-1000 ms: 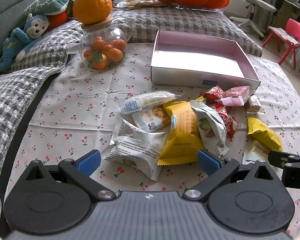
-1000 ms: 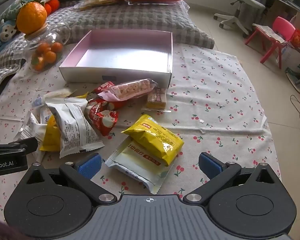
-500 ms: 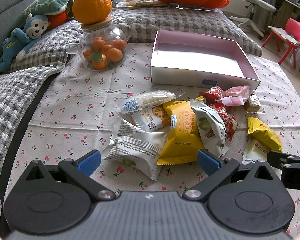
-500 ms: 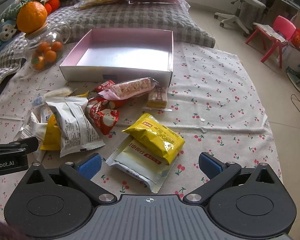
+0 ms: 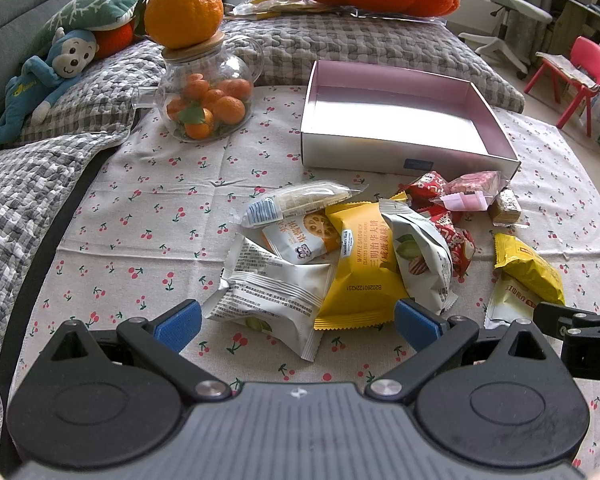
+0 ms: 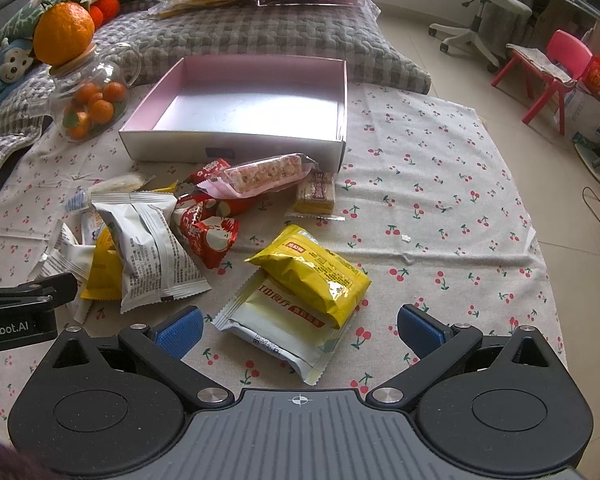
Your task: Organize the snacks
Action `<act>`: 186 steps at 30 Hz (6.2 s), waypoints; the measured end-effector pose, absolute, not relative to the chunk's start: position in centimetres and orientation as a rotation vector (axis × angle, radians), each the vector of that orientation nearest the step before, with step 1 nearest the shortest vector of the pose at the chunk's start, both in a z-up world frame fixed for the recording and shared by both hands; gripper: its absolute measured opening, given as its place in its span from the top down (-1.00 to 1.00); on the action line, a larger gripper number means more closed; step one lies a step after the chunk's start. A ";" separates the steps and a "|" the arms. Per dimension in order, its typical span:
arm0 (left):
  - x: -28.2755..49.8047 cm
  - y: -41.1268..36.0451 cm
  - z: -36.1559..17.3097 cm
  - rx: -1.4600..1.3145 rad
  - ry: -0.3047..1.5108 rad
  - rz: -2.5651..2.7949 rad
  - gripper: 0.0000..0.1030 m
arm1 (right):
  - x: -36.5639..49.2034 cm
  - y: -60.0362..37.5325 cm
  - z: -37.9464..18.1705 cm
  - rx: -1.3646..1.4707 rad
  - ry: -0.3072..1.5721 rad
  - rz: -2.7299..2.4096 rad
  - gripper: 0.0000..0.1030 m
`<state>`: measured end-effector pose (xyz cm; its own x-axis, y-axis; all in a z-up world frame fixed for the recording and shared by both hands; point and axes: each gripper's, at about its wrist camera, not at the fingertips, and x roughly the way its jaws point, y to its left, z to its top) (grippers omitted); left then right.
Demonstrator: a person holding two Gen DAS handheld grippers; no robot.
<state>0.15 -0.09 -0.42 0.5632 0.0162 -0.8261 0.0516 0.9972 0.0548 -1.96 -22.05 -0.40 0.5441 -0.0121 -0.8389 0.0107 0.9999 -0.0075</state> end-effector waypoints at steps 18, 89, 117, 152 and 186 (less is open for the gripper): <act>0.1 -0.1 -0.4 0.075 0.973 -0.019 -1.00 | -2.0 -22.0 -0.5 -0.002 0.998 -0.013 -1.00; 11.1 2.7 -4.8 0.236 0.972 -0.315 -0.07 | 9.3 -26.6 -4.0 0.762 1.010 0.043 -0.31; 12.3 3.2 -6.1 0.118 0.933 -0.195 -0.28 | 9.7 -25.6 -4.8 0.703 0.991 -0.002 0.29; 12.2 1.3 -5.4 0.286 0.889 -0.262 0.14 | 7.5 -26.4 -2.1 0.686 1.015 0.082 0.55; 10.9 4.6 -0.7 -0.232 0.980 -0.272 0.63 | 8.2 -26.8 0.7 0.694 0.870 0.153 0.55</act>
<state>10.88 4.62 -0.73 0.5279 -0.3291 -0.7830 0.1212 0.9416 -0.3140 8.16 -26.82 0.71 0.6489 0.3943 -0.6507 0.1487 0.7730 0.6167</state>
